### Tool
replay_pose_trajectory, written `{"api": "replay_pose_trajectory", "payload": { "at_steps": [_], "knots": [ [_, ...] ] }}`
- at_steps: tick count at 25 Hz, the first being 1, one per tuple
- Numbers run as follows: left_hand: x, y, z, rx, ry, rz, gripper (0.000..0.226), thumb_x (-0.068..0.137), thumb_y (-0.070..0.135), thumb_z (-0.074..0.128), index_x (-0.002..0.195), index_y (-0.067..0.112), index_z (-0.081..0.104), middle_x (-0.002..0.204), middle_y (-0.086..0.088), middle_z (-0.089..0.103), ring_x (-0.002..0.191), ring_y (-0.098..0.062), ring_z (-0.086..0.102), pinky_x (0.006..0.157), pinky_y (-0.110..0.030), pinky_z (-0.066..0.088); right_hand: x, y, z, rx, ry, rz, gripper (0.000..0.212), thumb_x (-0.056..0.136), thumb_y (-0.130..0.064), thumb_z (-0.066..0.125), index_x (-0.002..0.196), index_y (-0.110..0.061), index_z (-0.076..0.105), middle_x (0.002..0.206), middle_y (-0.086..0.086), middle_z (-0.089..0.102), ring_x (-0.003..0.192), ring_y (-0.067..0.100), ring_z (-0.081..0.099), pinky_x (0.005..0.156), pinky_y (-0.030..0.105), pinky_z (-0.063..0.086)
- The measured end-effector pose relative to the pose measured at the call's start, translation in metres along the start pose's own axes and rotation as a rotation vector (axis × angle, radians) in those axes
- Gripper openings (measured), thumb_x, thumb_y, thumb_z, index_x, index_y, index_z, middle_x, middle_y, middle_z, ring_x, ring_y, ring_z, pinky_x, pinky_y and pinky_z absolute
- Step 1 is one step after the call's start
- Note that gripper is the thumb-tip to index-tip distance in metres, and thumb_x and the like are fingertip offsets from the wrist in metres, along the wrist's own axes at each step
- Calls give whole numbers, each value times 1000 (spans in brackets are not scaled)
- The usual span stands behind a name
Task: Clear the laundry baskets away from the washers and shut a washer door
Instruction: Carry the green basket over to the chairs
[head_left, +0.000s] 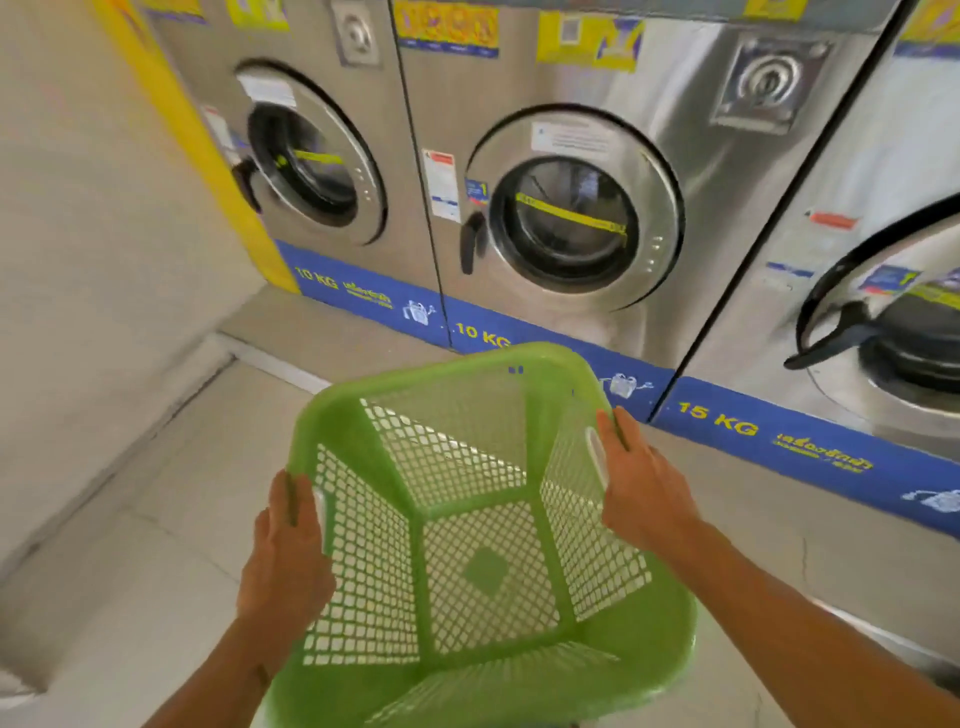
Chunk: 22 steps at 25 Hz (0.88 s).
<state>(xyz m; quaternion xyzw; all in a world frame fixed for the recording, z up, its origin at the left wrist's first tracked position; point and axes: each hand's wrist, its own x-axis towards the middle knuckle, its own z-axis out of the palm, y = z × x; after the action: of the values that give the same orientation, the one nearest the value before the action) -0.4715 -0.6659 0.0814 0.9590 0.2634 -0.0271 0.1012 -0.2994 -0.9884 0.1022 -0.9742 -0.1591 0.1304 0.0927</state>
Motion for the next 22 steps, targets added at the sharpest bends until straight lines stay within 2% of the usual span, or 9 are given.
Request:
{"api": "replay_pose_trajectory", "payload": {
  "at_steps": [3, 6, 9, 11, 13, 15, 18, 20, 22],
  "knots": [
    [-42, -68, -37, -44, 93, -152, 87, 69, -10, 55, 145, 9, 17, 152, -13, 12, 114, -34, 46, 81, -41, 56, 2, -79, -11, -11, 46, -182, 93, 75, -4, 55, 154, -19, 8, 163, 2, 2, 127, 34, 48, 89, 43, 49],
    [-111, -160, -70, -54, 177, -319, 85, 69, -11, 52, 145, 11, 21, 153, -11, 13, 114, -35, 47, 82, -42, 53, -19, -183, -5, -19, 48, -407, 94, 71, -6, 55, 154, -20, 13, 163, 1, 6, 130, 35, 47, 94, 45, 49],
    [-194, -257, -98, -86, 257, -490, 83, 68, -11, 50, 144, 14, 27, 157, -8, 16, 121, -38, 47, 86, -47, 51, -71, -291, 9, -10, 58, -577, 94, 68, -9, 56, 153, -20, 19, 161, 0, 14, 131, 33, 47, 97, 46, 48],
    [-255, -322, -118, -97, 318, -581, 84, 68, -8, 49, 145, 18, 28, 156, -7, 25, 124, -36, 48, 88, -48, 53, -114, -366, 23, -21, 42, -682, 91, 70, -12, 57, 152, -21, 20, 160, -1, 17, 128, 32, 50, 94, 43, 49],
    [-313, -374, -137, -92, 386, -645, 78, 66, -7, 50, 139, 18, 36, 143, -3, 40, 112, -32, 55, 80, -44, 55, -155, -433, 35, -29, 42, -771, 89, 72, -14, 57, 153, -21, 21, 160, -2, 18, 127, 30, 51, 95, 41, 49],
    [-371, -417, -158, -83, 456, -720, 69, 64, -6, 52, 130, 16, 45, 132, -1, 48, 101, -32, 60, 75, -41, 55, -196, -495, 49, -47, 16, -863, 87, 75, -15, 56, 153, -21, 19, 160, -2, 18, 128, 30, 50, 95, 41, 48],
    [-449, -467, -183, -78, 528, -855, 70, 64, -2, 53, 130, 20, 46, 136, 6, 47, 101, -29, 61, 77, -42, 57, -247, -581, 68, -61, -29, -995, 82, 81, -17, 53, 154, -22, 16, 161, -3, 17, 131, 29, 46, 93, 42, 48],
    [-494, -499, -190, -67, 592, -937, 65, 63, -1, 54, 124, 20, 50, 125, 10, 50, 89, -24, 62, 64, -37, 57, -280, -638, 83, -52, -25, -1117, 72, 87, -23, 49, 152, -24, 18, 157, -3, 23, 127, 28, 49, 89, 43, 50],
    [-531, -527, -194, -51, 637, -1000, 58, 65, -1, 58, 119, 18, 53, 111, 11, 51, 77, -17, 57, 50, -23, 46, -309, -691, 96, -55, -34, -1215, 71, 88, -22, 50, 151, -24, 19, 155, -4, 26, 124, 29, 52, 87, 42, 51]
  ]
}}
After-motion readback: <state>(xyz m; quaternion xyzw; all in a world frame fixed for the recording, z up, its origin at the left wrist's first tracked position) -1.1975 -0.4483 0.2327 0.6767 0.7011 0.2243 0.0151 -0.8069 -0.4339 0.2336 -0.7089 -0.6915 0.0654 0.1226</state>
